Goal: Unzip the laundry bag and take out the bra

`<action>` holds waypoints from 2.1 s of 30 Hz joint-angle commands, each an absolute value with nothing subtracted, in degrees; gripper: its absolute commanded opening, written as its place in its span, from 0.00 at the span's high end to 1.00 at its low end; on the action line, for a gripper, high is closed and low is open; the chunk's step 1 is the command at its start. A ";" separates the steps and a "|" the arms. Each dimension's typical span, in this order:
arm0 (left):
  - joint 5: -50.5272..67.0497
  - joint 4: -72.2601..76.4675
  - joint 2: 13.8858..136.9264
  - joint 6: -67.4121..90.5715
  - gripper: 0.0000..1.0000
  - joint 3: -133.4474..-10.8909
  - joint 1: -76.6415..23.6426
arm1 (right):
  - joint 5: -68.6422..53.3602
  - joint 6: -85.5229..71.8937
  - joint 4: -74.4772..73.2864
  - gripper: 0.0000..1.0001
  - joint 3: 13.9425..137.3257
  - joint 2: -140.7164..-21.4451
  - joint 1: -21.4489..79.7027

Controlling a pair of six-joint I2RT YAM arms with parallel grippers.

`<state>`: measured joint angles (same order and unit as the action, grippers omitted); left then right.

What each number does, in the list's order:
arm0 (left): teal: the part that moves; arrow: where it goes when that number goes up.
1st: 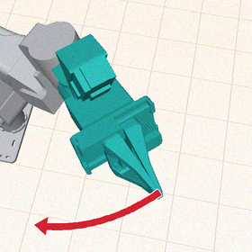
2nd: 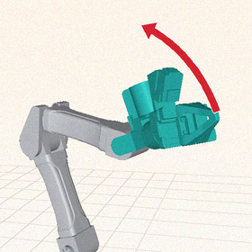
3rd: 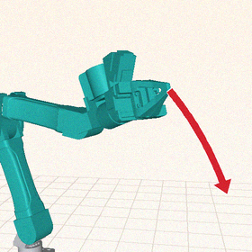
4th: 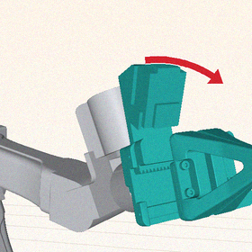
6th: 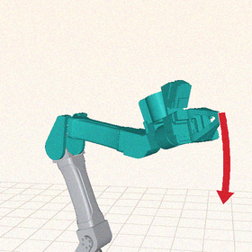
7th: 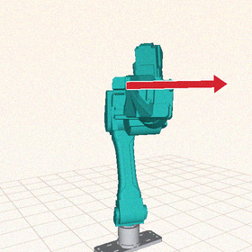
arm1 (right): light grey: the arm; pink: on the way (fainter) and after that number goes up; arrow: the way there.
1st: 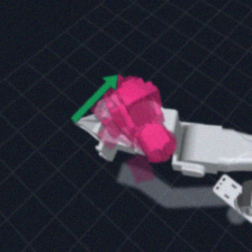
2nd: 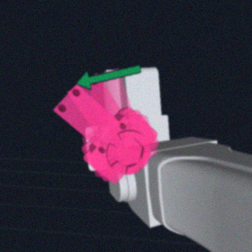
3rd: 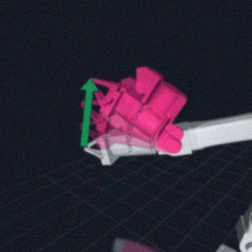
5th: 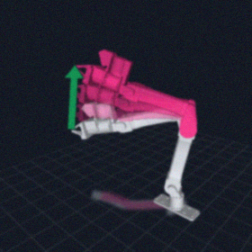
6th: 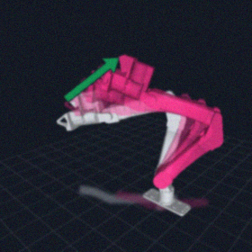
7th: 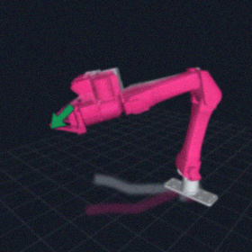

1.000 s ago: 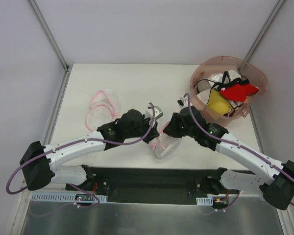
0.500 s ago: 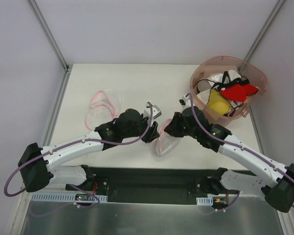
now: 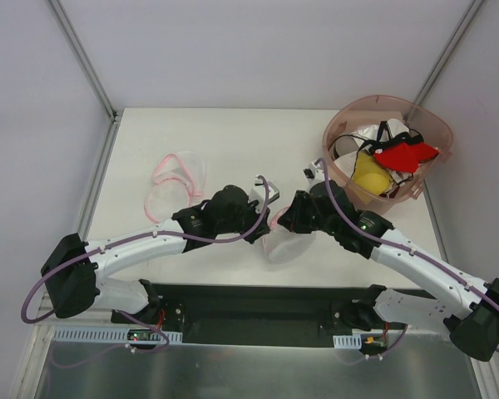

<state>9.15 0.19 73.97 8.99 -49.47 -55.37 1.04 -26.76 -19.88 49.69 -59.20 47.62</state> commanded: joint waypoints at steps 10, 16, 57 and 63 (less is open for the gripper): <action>3.78 3.34 69.53 9.67 1.00 -49.57 -54.67 | 5.34 -25.58 -23.72 0.27 52.38 -53.54 47.72; 3.17 3.34 67.68 10.90 1.00 -49.22 -54.58 | 8.88 -23.64 -25.57 0.58 55.72 -49.74 50.88; 5.54 2.99 66.09 12.92 1.00 -48.96 -54.49 | 11.51 -34.54 -14.41 0.80 55.90 -62.58 55.55; 5.54 2.99 65.83 12.92 1.00 -48.69 -54.49 | 11.95 -34.80 -14.50 0.86 55.55 -62.84 55.37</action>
